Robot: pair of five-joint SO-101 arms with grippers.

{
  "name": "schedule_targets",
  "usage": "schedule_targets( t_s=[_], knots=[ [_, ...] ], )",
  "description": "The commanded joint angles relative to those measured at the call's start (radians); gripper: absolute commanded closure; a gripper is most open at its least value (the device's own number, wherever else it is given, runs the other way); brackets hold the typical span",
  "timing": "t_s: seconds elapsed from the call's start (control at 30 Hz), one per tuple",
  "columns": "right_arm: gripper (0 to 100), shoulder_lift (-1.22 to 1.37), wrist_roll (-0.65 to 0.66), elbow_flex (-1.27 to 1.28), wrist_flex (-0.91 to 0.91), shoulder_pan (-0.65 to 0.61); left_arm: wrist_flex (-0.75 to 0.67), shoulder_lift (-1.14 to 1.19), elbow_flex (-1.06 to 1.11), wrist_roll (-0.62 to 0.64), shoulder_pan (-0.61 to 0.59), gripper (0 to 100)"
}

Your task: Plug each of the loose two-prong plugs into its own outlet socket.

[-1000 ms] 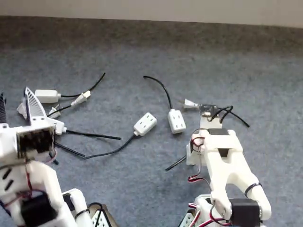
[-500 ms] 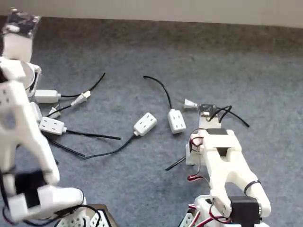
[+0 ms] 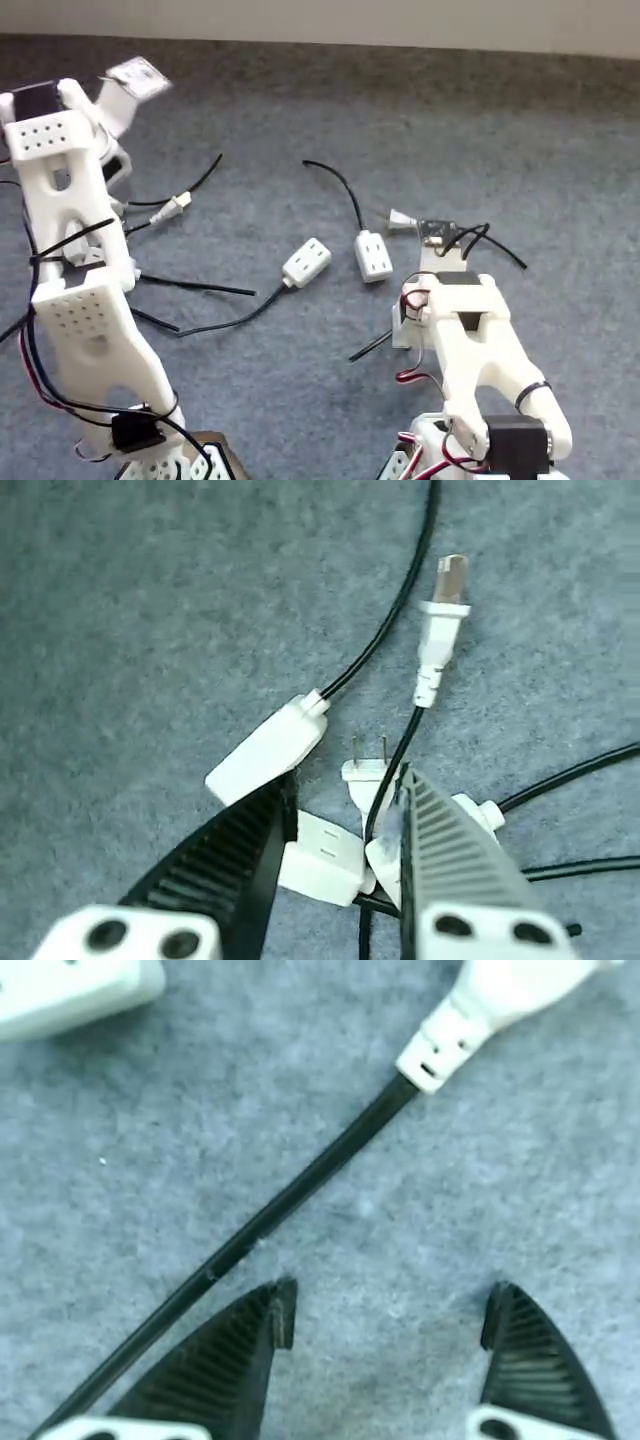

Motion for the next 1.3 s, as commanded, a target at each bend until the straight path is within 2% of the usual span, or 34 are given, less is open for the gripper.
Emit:
schedule_targets(
  t_s=[0.0,0.13,0.43,0.77,0.97,1.1,1.27],
  knots=[
    [70.9,0.033,0.003,0.001,-0.051,-0.018,0.009,-0.004,0.022,-0.1,0.058,83],
    [70.9,0.033,0.003,0.002,-0.054,-0.025,0.003,-0.002,0.051,-0.16,0.094,83],
    [70.9,0.035,0.003,0.002,-0.056,-0.025,0.0,-0.001,0.185,-0.183,0.159,83],
    [70.9,0.035,0.003,0.002,-0.056,-0.025,-0.216,-0.001,0.367,-0.176,0.168,83],
    [70.9,0.035,0.003,0.002,-0.056,-0.025,-0.261,0.002,0.374,-0.181,0.148,84],
    [70.9,0.035,0.003,0.002,-0.056,-0.025,-0.339,0.085,0.366,-0.181,0.147,84],
    [70.9,0.035,0.003,0.004,-0.056,-0.024,-0.347,0.14,0.364,-0.176,0.16,84]
  ],
)
